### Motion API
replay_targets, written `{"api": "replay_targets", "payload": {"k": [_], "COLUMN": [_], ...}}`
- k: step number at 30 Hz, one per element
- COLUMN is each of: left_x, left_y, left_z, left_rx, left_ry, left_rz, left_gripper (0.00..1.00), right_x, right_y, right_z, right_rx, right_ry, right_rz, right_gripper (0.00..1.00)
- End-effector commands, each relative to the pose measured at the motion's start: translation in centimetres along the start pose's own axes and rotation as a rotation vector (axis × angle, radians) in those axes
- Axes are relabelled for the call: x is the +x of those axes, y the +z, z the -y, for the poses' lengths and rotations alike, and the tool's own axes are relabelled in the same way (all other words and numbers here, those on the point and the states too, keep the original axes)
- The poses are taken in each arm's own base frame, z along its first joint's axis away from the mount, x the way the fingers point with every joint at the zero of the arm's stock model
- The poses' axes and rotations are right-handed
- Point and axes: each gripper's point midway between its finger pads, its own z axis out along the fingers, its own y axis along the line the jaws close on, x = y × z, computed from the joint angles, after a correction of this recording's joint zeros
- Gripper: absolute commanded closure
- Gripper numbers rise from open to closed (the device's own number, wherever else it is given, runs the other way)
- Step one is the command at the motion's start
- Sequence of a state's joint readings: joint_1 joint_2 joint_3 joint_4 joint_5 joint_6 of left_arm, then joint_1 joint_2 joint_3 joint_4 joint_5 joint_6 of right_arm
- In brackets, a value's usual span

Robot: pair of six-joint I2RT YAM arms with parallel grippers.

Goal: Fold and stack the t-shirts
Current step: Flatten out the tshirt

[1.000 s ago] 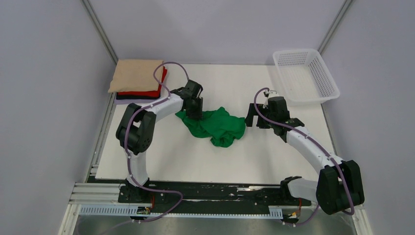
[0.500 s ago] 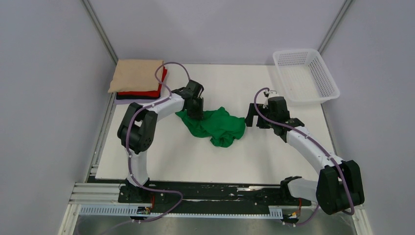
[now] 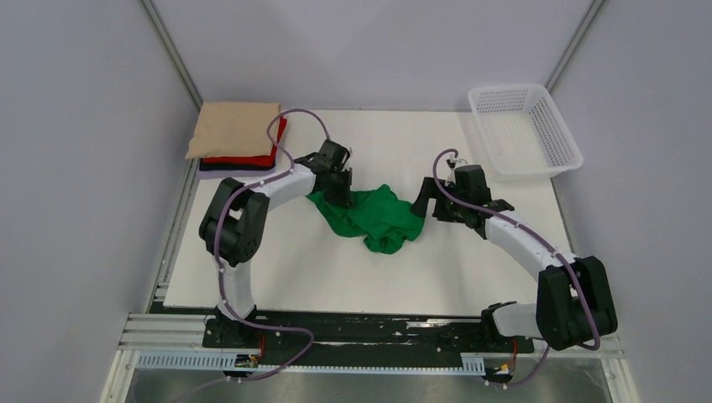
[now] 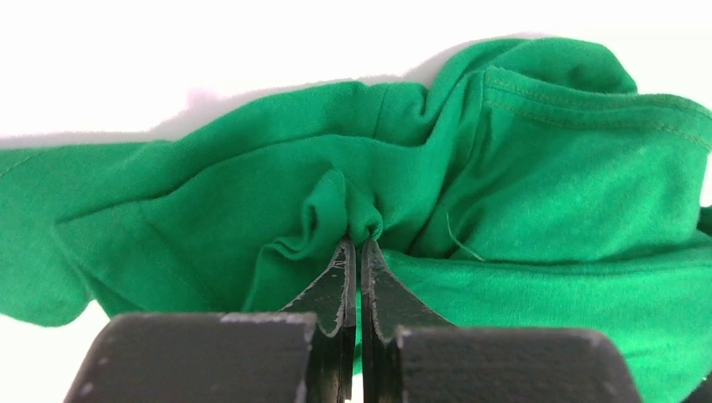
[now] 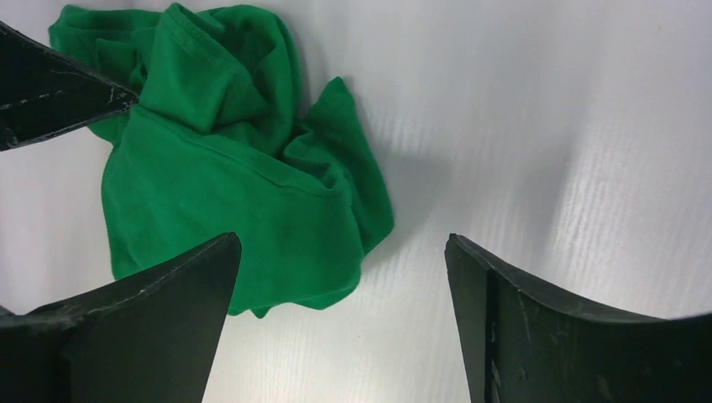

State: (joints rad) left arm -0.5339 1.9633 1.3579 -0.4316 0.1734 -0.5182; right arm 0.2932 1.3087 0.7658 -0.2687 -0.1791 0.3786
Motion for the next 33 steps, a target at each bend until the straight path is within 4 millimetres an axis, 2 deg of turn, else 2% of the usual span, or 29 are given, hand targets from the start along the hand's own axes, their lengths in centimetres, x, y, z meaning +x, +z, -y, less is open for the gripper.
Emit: {"api": "replay_targets", "payload": {"k": [1,4,8,13,17,18,21,24,26,27,30,33], "left_x": [-3.1,-4.4,-4.8,-4.8,-4.8,-4.7,-4.7,-4.8,-5.0,-5.3,-7.2,-9.8], "left_y": [-5.2,-8.8,-12.0,-14.9,-15.7,-15.7,-15.5,-15.4,-15.6,-15.8,-17.9,-22.3], "left_z": [2.4,2.8,2.9,3.4,3.8,3.8,3.4,3.1,2.8,2.6,2.6,4.0], "left_rx": [0.057,0.058,0.061,0.086,0.109,0.111,0.095,0.076,0.059,0.045,0.003,0.014], "left_ry": [0.049,0.063,0.090,0.126,0.141,0.141,0.134,0.124,0.126,0.126,0.147,0.175], "left_rz": [0.177,0.279,0.358,0.421,0.442,0.443,0.444,0.446,0.458,0.472,0.545,0.669], "left_gripper": [1.00,1.00,1.00,1.00,1.00,1.00,1.00,1.00,1.00,1.00,1.00,1.00], "right_x": [-1.9,-2.1,-2.6,-2.3,-1.8,-1.7,-1.1,-0.2,-0.1,-0.5,-3.6,-9.1], "right_y": [0.0,-0.7,-1.8,-1.6,-0.1,0.4,1.4,1.5,1.3,1.0,-0.8,-5.2], "right_z": [-2.6,-2.8,-3.4,-3.2,-3.5,-3.7,-4.9,-6.5,-7.1,-7.2,-7.8,-9.9], "right_rx": [-0.115,-0.124,-0.148,-0.143,-0.173,-0.185,-0.252,-0.338,-0.354,-0.354,-0.343,-0.358], "right_ry": [0.049,0.053,0.043,0.043,0.051,0.058,0.076,0.079,0.059,0.049,-0.011,-0.102], "right_rz": [0.037,0.055,0.085,0.078,0.039,0.024,-0.042,-0.093,-0.088,-0.069,0.056,0.253], "right_gripper": [0.09,0.09,0.09,0.10,0.16,0.20,0.41,0.69,0.94,0.99,1.00,1.00]}}
